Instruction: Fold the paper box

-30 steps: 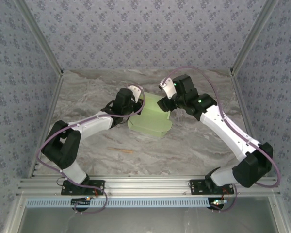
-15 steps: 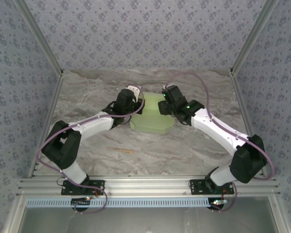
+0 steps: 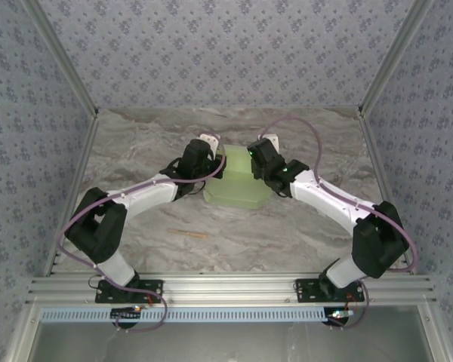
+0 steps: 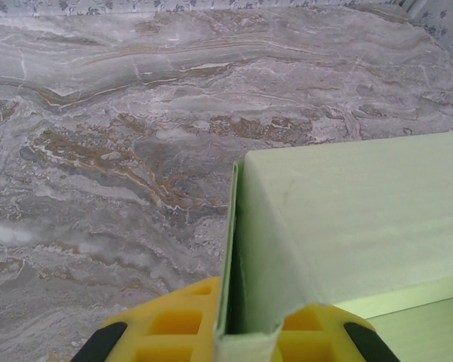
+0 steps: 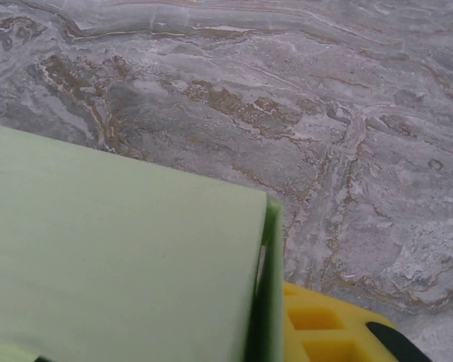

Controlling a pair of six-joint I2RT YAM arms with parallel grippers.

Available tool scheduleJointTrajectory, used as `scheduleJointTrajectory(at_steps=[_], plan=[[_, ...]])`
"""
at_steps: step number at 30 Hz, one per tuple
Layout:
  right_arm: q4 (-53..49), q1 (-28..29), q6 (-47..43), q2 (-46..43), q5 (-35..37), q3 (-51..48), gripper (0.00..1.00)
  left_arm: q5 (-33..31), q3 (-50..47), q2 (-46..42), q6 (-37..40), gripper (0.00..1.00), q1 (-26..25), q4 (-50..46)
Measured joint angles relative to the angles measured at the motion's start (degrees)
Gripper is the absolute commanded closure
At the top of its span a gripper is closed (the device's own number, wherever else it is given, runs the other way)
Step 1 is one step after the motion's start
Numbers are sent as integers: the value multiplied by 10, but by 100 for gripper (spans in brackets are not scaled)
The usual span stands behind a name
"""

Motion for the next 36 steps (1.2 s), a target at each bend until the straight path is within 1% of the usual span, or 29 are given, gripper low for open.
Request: scheduleJointTrajectory(at_steps=[4, 12, 15, 17, 26, 32, 34, 36], plan=[[3, 4, 8, 6, 22, 0, 85, -3, 1, 0, -2, 98, 0, -4], [11, 11, 21, 16, 46, 2, 89, -7, 3, 0, -9, 92, 0, -10], [12, 12, 22, 20, 50, 5, 90, -10, 3, 0, -9, 87, 0, -10], [12, 12, 22, 20, 50, 5, 90, -10, 3, 0, -10, 81, 0, -10], [12, 15, 19, 20, 54, 6, 91, -7, 3, 0, -10, 69, 0, -10], [11, 12, 13, 20, 54, 6, 91, 15, 2, -4, -10, 58, 0, -10], [11, 7, 10, 20, 54, 6, 91, 27, 1, -13, -9, 53, 0, -10], [6, 0, 7, 20, 52, 7, 91, 38, -5, -28, -10, 49, 2, -7]])
